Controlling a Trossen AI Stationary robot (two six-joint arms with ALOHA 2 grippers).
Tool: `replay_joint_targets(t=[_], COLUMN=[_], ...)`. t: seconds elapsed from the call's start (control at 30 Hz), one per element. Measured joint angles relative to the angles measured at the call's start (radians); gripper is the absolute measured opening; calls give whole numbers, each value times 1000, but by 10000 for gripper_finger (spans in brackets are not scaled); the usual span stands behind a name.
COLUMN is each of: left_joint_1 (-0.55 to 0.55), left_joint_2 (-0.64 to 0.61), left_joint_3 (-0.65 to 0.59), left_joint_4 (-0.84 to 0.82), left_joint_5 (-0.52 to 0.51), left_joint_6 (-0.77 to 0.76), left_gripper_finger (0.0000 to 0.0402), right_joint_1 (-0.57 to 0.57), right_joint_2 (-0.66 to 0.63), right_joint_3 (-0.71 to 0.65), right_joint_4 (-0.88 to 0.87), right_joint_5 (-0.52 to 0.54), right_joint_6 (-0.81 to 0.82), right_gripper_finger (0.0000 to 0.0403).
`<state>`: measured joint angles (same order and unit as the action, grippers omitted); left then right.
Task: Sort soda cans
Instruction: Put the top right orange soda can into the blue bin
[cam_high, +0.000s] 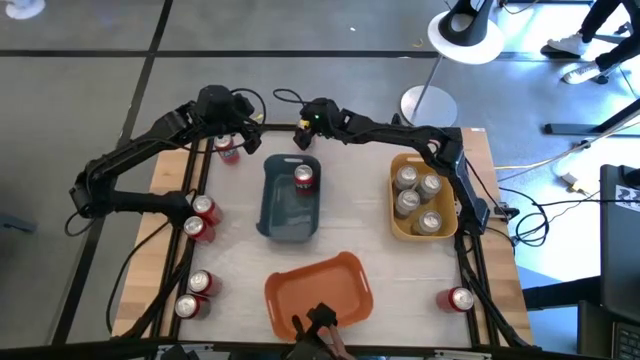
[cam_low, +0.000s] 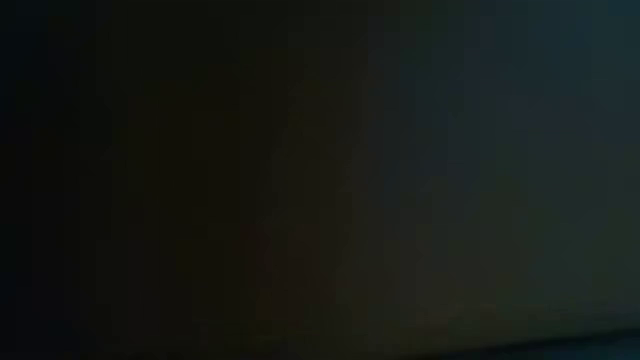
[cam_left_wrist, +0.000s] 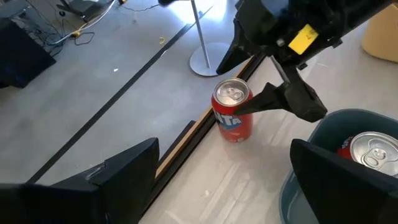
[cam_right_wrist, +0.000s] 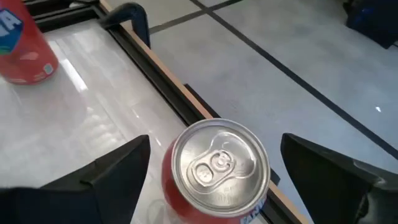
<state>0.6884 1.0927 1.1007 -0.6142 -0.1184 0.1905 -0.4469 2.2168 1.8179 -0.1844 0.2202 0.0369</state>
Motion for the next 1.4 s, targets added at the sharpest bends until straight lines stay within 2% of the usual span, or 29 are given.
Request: replay_joint_targets(t=[0.2,0.47,0.8,1.0,1.13,1.4], left_joint_1=[0,0,0,0,0,0], left_joint_2=[0,0,0,0,0,0], left_joint_3=[0,0,0,0,0,0], left_joint_4=[-3,0,30,30,28,27], left_joint_5=[0,0,0,0,0,0], left_joint_6=[3,3,3,5,4,6], left_gripper_finger=[351,351,351,351,351,351], right_joint_1=[1,-15,-68,-81,-78,-77], right_joint_2=[5,5,5,45,49,55], right_joint_3=[0,0,0,2,4,22], right_joint_4=[8,-60,-52,-36,-34,-16], right_joint_5=[15,-38,-183,-259,-261,-259], right_joint_6=[0,8,15,17,17,11], right_gripper_finger=[360,360,359,323,296,288])
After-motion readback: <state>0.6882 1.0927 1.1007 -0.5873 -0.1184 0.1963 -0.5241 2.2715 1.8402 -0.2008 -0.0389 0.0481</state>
